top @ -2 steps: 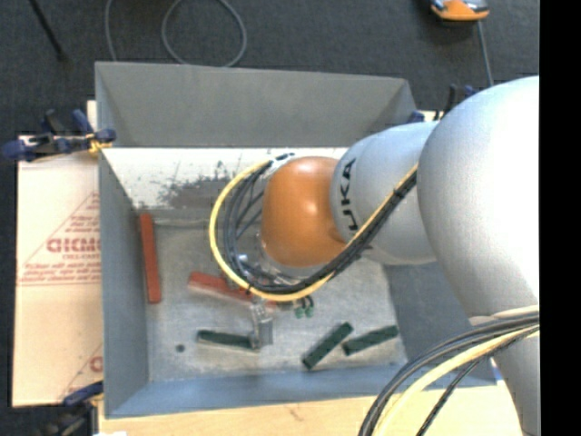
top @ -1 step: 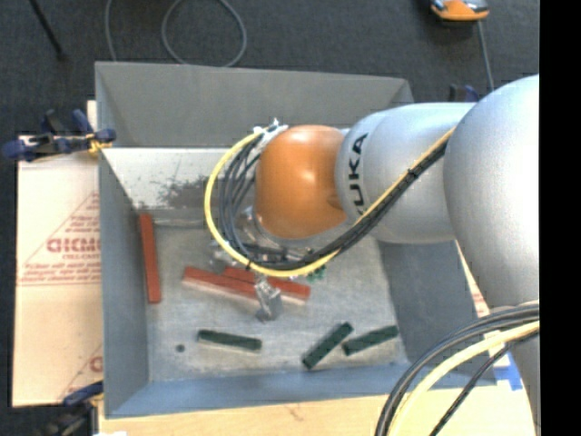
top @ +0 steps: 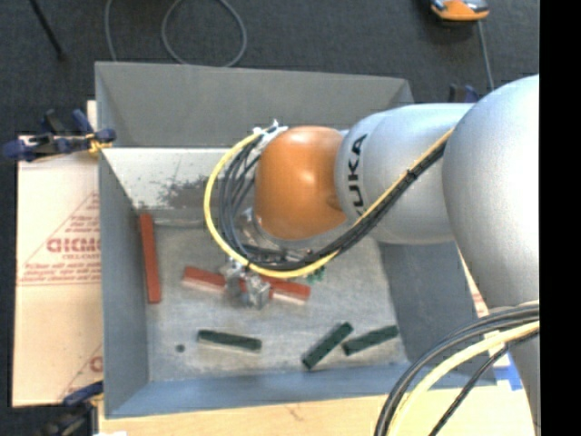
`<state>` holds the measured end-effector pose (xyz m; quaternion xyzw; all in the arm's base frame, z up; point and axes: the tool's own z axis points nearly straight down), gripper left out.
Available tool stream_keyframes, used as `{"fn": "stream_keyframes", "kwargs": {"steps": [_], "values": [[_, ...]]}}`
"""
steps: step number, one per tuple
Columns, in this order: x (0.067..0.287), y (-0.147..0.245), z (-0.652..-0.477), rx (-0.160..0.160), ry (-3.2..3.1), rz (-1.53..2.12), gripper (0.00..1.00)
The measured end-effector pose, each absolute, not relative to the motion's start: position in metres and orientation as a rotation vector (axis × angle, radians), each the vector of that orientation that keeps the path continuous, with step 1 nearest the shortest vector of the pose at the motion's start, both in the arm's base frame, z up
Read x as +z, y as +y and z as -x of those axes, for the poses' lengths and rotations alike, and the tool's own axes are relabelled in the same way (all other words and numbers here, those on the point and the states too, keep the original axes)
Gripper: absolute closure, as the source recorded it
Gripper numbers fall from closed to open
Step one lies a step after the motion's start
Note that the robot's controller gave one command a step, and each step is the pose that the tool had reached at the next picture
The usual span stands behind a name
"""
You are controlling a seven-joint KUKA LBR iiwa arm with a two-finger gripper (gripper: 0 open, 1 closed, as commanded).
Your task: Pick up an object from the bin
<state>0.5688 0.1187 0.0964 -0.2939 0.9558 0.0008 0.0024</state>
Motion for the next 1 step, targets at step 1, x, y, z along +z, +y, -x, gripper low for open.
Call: {"fn": "stream_keyframes", "kwargs": {"steps": [1], "values": [[0.0964,0.1189,-0.5688,0.004,2.999,0.92,0.0]]}}
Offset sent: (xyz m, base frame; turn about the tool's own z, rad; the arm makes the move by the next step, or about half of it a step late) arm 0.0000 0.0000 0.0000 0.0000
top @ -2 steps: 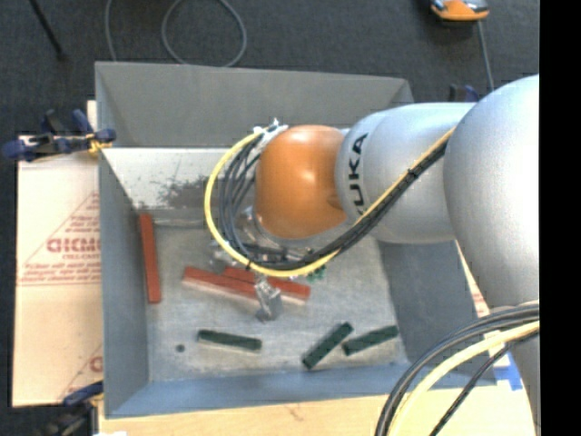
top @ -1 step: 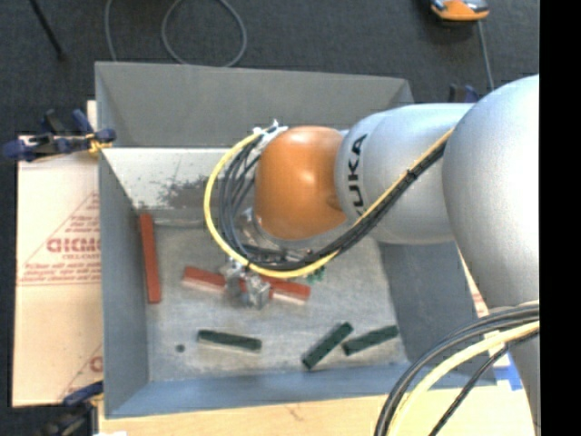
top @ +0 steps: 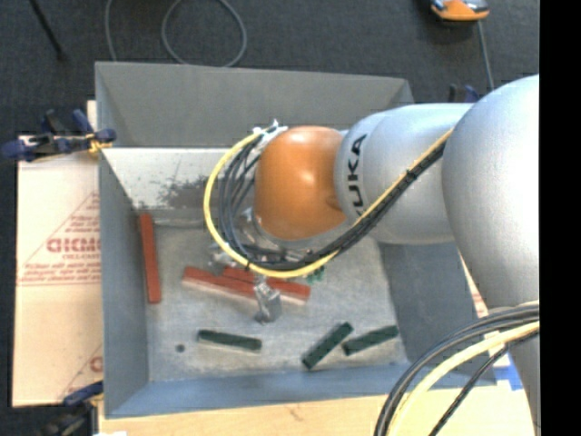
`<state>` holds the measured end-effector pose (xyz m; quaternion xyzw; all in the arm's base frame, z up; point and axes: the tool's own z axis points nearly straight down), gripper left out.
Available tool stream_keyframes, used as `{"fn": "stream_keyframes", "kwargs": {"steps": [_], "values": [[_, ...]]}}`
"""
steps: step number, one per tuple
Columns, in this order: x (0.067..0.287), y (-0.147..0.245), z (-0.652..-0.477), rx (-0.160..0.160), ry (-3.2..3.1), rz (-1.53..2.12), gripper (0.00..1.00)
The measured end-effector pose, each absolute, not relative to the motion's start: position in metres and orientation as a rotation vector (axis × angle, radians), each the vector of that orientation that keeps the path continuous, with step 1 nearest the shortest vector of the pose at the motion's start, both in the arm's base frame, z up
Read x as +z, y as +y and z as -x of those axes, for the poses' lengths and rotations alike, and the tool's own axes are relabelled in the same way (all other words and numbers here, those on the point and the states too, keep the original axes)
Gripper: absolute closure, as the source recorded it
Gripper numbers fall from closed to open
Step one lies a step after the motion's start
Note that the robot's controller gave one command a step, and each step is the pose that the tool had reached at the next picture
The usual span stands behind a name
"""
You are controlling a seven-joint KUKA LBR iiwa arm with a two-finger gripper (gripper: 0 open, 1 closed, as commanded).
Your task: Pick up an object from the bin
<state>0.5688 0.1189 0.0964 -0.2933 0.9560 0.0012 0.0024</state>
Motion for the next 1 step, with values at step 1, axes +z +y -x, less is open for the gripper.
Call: {"fn": "stream_keyframes", "kwargs": {"steps": [1], "values": [[0.0707,0.0689,-0.5777,-0.001,2.994,0.935,0.0]]}}
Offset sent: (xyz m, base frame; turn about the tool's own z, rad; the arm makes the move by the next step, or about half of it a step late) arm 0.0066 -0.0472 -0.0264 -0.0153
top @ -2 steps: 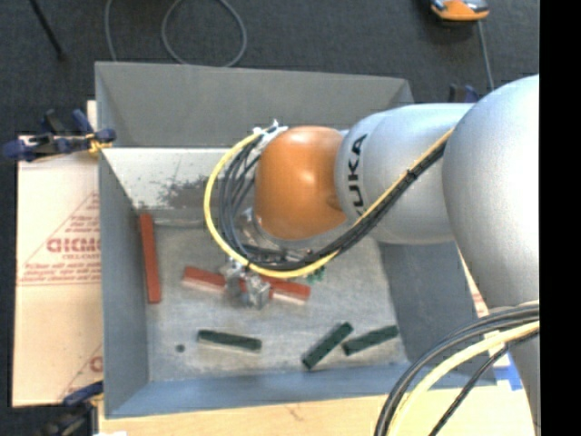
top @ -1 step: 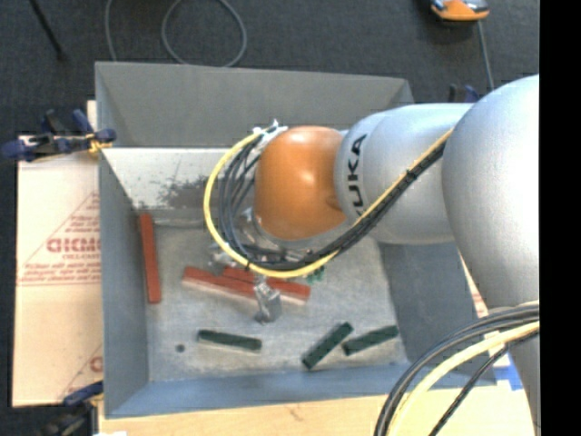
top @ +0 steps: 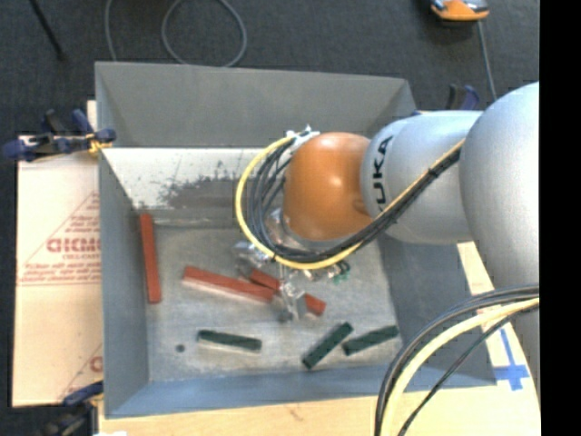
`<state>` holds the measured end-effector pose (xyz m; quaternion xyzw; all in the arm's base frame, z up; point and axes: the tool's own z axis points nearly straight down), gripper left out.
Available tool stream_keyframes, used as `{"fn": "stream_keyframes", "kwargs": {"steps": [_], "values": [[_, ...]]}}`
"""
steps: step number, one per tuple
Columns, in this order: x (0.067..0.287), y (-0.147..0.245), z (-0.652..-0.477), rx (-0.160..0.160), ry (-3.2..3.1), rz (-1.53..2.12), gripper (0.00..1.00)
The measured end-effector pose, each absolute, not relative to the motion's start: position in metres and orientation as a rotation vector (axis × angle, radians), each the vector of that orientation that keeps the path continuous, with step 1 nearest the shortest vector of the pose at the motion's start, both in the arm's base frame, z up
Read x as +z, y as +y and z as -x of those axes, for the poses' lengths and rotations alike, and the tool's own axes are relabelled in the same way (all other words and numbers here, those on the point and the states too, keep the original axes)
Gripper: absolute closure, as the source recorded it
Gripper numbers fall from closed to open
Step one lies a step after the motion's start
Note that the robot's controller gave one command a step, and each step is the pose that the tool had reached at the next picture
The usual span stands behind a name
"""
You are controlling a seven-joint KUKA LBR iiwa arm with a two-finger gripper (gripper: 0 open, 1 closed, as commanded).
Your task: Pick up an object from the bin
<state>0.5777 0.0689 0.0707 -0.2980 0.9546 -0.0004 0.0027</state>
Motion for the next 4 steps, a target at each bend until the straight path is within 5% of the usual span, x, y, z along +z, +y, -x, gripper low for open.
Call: {"fn": "stream_keyframes", "kwargs": {"steps": [1,2,3,4], "values": [[0.074,0.073,-0.579,0.002,2.986,0.933,1.0],[0.071,0.074,-0.531,0.003,3.008,0.903,1.0],[0.07,0.074,-0.533,0.002,3.006,0.902,0.0],[0.196,0.066,-0.536,-0.005,2.8,1.405,0.0]]}}
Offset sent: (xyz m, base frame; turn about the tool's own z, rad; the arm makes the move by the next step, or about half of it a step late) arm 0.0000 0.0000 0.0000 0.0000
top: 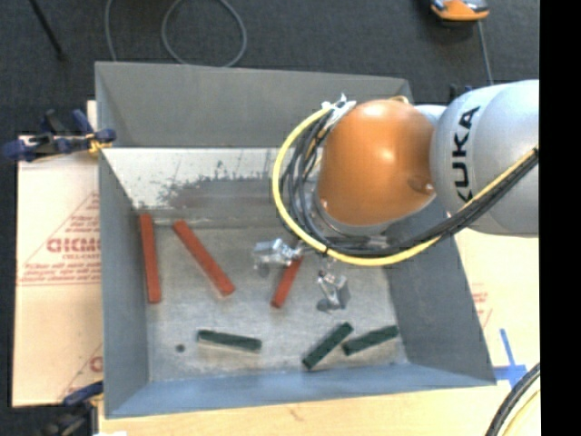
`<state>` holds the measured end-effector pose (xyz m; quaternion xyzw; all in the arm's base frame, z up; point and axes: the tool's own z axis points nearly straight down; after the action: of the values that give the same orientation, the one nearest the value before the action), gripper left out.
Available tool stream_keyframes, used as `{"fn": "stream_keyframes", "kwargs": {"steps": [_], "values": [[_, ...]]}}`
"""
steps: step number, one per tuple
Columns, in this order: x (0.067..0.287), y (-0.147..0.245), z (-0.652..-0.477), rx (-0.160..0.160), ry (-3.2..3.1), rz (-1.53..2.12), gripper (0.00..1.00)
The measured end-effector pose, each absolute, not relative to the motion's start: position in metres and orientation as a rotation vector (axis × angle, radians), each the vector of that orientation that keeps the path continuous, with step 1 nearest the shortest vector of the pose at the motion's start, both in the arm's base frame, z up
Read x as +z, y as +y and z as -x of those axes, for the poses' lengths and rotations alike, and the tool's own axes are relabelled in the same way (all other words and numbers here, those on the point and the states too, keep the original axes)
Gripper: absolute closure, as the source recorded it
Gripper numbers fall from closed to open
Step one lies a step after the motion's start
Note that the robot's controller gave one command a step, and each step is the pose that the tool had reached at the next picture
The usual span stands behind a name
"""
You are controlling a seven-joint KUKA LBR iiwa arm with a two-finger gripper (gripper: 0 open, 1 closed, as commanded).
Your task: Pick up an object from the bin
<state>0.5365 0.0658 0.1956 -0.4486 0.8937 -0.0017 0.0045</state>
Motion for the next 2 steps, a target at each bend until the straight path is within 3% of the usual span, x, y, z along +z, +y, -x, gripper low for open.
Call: {"fn": "stream_keyframes", "kwargs": {"steps": [1,2], "values": [[0.1929,0.0666,-0.5351,0.002,2.807,1.403,1.0],[0.1929,0.0667,-0.5351,0.003,2.808,1.401,0.0]]}}
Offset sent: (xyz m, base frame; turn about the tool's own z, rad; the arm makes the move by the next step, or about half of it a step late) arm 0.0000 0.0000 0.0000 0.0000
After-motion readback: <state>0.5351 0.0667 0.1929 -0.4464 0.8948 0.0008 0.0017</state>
